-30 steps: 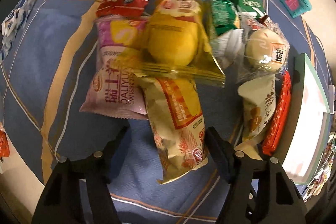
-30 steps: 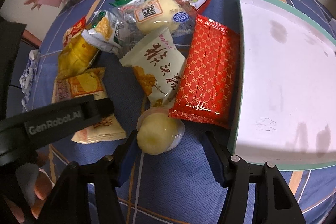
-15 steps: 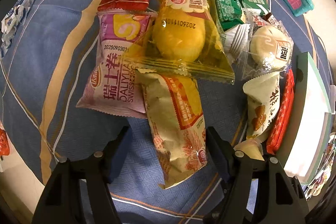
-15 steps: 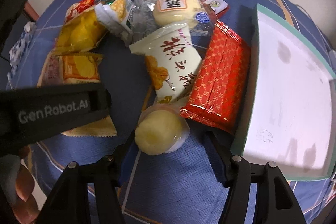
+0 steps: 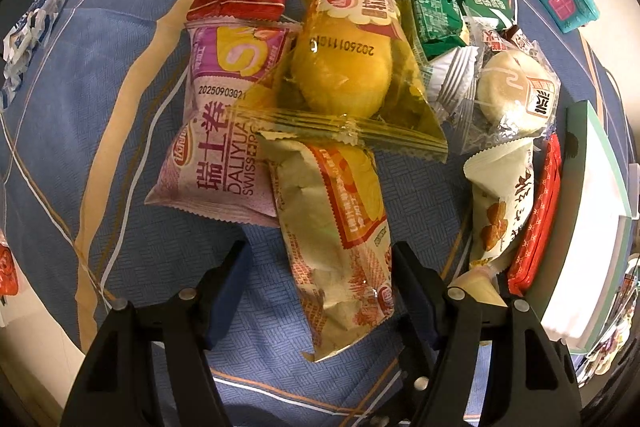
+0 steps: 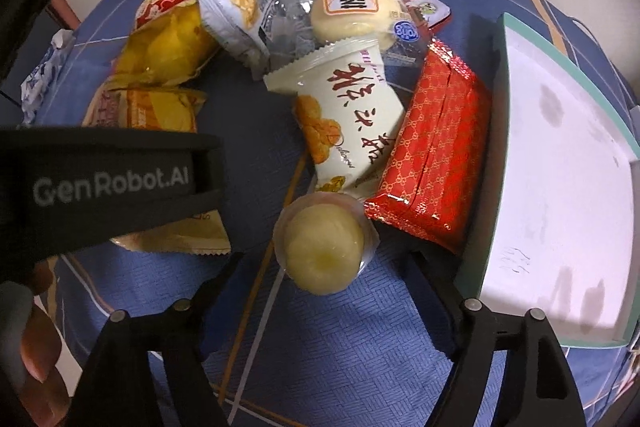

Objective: Organize snacks
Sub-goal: 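Close the right gripper on the pudding cup while the left gripper grasps the yellow bread bag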

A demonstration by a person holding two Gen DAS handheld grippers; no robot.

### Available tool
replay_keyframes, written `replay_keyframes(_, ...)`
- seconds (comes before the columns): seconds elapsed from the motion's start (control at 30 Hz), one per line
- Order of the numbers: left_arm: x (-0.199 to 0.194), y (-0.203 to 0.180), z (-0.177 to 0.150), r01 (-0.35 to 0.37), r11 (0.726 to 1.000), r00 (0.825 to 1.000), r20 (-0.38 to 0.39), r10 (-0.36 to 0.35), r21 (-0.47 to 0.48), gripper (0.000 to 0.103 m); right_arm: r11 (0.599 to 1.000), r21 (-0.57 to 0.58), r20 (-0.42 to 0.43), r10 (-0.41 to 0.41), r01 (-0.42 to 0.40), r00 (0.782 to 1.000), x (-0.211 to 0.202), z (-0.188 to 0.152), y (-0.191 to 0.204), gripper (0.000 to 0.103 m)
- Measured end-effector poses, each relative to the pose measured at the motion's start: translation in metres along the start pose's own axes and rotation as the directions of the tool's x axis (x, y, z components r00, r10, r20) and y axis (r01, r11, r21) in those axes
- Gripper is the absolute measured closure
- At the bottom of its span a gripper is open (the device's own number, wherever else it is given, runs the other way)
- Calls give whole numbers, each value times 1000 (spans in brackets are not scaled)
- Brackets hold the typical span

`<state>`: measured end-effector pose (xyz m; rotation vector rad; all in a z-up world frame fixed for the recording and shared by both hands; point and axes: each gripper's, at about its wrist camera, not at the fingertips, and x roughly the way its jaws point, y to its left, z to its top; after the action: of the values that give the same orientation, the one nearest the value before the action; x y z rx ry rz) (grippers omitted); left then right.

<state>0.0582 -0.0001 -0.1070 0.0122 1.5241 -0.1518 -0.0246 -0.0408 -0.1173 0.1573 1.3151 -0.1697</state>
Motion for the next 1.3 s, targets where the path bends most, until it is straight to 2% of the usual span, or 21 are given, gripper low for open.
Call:
replay_keyframes(0.03, 0, 0, 0, 0, 1000, 1000, 0, 0, -1, 31, 1000, -4, 9, 1, -1, 1000, -2, 1, -1, 35)
replay_keyframes(0.07, -1, 0, 0, 2, 1000, 1000, 0, -2, -1, 33, 1000, -7, 18, 7, -7, 1000, -6, 4, -2, 49)
replay_keyframes(0.1, -2, 0, 0, 6, 1000, 1000, -1, -6, 1, 37, 1000, -6, 20, 14, -14, 1000, -8, 5, -2, 52)
replay_keyframes(0.13, -4, -1, 0, 9, 1000, 1000, 1, -9, 4, 40, 1000, -3, 21, 18, -18, 1000, -8, 6, -2, 52)
replay_keyframes(0.2, -6, -3, 1, 16, 1000, 1000, 7, -16, 10, 55, 1000, 2, 22, 24, -24, 999, -7, 7, -3, 53)
replay_keyframes(0.33, -10, -4, 3, 20, 1000, 1000, 15, -21, 14, 61, 999, 15, 22, 45, -45, 999, -8, 11, -10, 54)
replay_keyframes(0.5, -21, -1, 4, 44, 999, 998, 34, -43, -2, 63, 996, 24, 38, 85, -86, 996, -22, 14, -12, 54)
replay_keyframes(0.67, -44, 2, 4, 79, 997, 992, 94, -78, -5, 63, 993, 42, 69, 107, -110, 992, -49, 8, -25, 54)
replay_keyframes(1.03, -92, 9, -1, 157, 988, 964, 220, -152, -8, 63, 983, 97, 168, 139, -156, 976, -91, 8, -48, 54)
replay_keyframes(1.3, -103, 13, -7, 171, 985, 955, 249, -158, -31, 63, 976, 156, 161, 128, -153, 979, -98, 8, -68, 54)
